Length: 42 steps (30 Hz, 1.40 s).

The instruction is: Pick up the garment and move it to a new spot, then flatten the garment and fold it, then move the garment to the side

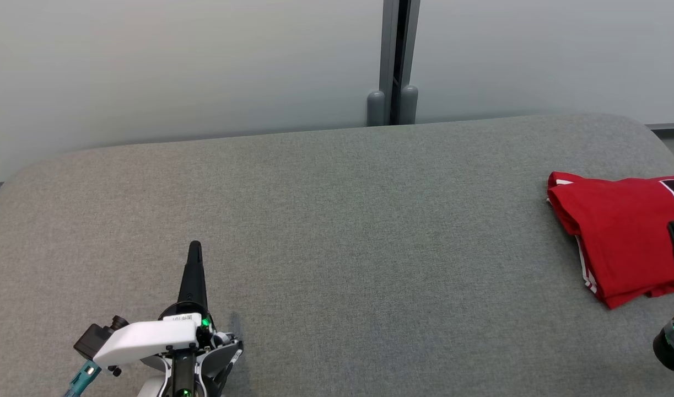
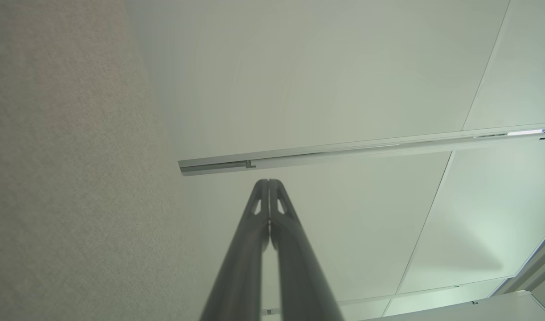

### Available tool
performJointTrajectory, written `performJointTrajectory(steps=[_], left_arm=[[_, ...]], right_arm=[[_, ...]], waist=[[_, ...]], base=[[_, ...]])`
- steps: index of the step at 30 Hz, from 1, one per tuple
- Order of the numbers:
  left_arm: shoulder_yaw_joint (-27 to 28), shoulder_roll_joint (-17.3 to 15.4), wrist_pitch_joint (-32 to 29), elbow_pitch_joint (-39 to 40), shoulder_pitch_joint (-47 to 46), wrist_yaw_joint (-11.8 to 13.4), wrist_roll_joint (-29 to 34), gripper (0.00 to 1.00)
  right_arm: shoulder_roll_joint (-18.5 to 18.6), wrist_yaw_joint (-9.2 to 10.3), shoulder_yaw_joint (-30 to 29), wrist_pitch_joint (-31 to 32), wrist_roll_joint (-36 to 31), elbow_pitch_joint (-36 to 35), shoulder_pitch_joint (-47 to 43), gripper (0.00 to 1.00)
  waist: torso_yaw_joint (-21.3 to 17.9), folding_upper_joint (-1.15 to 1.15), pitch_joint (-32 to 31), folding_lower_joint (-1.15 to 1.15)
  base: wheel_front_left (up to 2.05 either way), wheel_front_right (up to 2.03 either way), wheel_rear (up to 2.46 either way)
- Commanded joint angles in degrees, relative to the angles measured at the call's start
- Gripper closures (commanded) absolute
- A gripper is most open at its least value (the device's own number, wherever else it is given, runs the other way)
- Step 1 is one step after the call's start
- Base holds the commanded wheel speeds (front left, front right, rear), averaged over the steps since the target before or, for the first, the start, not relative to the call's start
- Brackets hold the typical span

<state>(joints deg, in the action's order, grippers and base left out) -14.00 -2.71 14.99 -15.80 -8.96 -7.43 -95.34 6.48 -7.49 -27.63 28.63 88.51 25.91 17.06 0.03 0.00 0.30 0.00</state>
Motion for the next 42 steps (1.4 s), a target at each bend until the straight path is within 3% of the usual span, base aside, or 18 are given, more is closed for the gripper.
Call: performJointTrajectory(steps=[1,42], left_arm=[[0.06,-0.17,0.13,-0.04,-0.84,-0.26,0.08,1.00],[0.07,-0.17,0.13,-0.03,-0.84,-0.25,0.08,1.00]], right_arm=[[0.47,-0.01,-0.05,-0.31,0.22,0.06,-0.12,1.00],[0.66,-0.01,0.32,-0.40,0.54,0.06,-0.27,1.00]], waist=[[0.00,0.00,0.00,0.00],[0.00,0.00,0.00,0.00]], base=[[0.00,0.00,0.00],[0.00,0.00,0.00]])
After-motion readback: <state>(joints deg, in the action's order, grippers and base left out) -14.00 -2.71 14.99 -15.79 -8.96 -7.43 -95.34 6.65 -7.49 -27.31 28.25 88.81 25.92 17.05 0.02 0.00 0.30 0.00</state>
